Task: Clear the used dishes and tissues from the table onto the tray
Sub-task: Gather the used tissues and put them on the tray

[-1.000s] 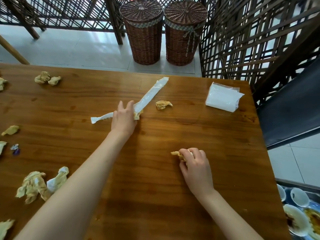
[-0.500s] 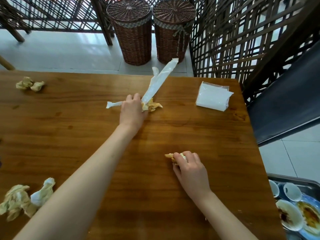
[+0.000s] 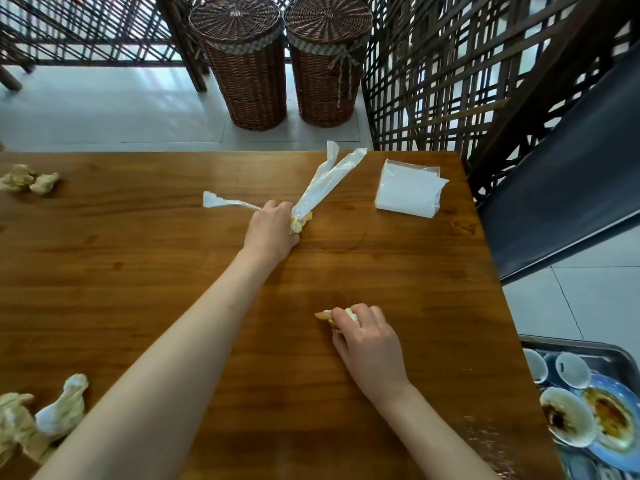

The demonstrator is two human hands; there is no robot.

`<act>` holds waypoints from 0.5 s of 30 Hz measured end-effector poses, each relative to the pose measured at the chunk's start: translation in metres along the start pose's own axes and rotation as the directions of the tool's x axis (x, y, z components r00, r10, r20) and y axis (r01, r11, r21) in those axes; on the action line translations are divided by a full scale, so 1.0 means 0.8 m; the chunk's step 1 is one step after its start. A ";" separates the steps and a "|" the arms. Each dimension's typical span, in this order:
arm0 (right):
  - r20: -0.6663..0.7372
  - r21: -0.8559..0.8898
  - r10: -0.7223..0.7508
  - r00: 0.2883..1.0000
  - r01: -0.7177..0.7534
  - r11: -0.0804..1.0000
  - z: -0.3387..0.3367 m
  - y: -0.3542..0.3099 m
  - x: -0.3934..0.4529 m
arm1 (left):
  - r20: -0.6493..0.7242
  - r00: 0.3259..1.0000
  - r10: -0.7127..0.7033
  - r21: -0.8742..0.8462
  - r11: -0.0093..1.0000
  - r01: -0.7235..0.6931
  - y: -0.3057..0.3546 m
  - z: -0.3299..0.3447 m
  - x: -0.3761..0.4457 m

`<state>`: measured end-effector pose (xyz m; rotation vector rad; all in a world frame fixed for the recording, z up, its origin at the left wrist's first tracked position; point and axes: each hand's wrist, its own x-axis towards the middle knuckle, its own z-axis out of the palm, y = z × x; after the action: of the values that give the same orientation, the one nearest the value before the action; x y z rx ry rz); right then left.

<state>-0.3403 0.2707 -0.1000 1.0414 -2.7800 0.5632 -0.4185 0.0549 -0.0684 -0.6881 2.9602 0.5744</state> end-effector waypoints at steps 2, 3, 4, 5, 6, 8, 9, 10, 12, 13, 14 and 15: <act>0.003 0.003 -0.001 1.000 0.001 1.000 -0.001 0.000 0.001 | -0.027 0.999 -0.025 0.002 1.000 0.026 0.004 0.003 -0.007; 0.001 0.007 -0.002 1.000 0.002 1.000 -0.002 0.000 0.001 | -0.033 0.999 -0.034 0.004 0.999 0.034 0.006 0.005 -0.012; -0.001 0.011 -0.003 1.000 0.003 1.000 -0.003 0.000 0.001 | -0.033 0.999 -0.037 0.009 0.999 0.037 0.007 0.006 -0.017; -0.003 0.017 -0.004 1.000 0.004 1.000 -0.005 0.000 0.000 | -0.029 0.999 -0.038 0.014 0.999 0.038 0.008 0.007 -0.022; -0.003 0.025 -0.006 1.000 0.006 1.000 -0.006 0.000 0.000 | -0.033 0.999 -0.041 0.013 0.999 0.041 0.008 0.007 -0.029; -0.003 0.048 0.003 1.000 -0.003 0.999 -0.010 0.002 -0.002 | -0.061 0.996 -0.061 -0.008 0.998 0.060 0.005 0.007 -0.045; 0.000 0.063 0.015 1.000 -0.015 0.998 -0.012 0.004 -0.003 | -0.078 0.994 -0.078 -0.023 0.997 0.077 0.003 0.007 -0.053; 0.002 0.081 0.031 1.000 -0.031 0.996 -0.014 0.005 -0.004 | -0.090 0.991 -0.099 -0.038 0.995 0.096 0.001 0.006 -0.064; 0.007 0.120 0.065 0.998 -0.065 0.991 -0.018 0.009 -0.009 | -0.101 0.985 -0.138 -0.070 0.989 0.131 -0.003 0.004 -0.084; 0.012 0.140 0.080 0.997 -0.080 0.987 -0.020 0.011 -0.012 | -0.106 0.982 -0.156 -0.085 0.985 0.148 -0.003 0.003 -0.095; 0.017 0.160 0.093 0.996 -0.094 0.983 -0.022 0.013 -0.016 | -0.111 0.979 -0.172 -0.098 0.982 0.162 -0.002 0.002 -0.105; 0.019 0.177 0.101 0.995 -0.103 0.979 -0.025 0.016 -0.020 | -0.115 0.976 -0.186 -0.111 0.979 0.174 0.000 0.001 -0.116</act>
<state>-0.3366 0.2969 -0.0893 0.9382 -2.8475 0.8346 -0.3350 0.0937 -0.0571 -1.0259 2.9524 0.6920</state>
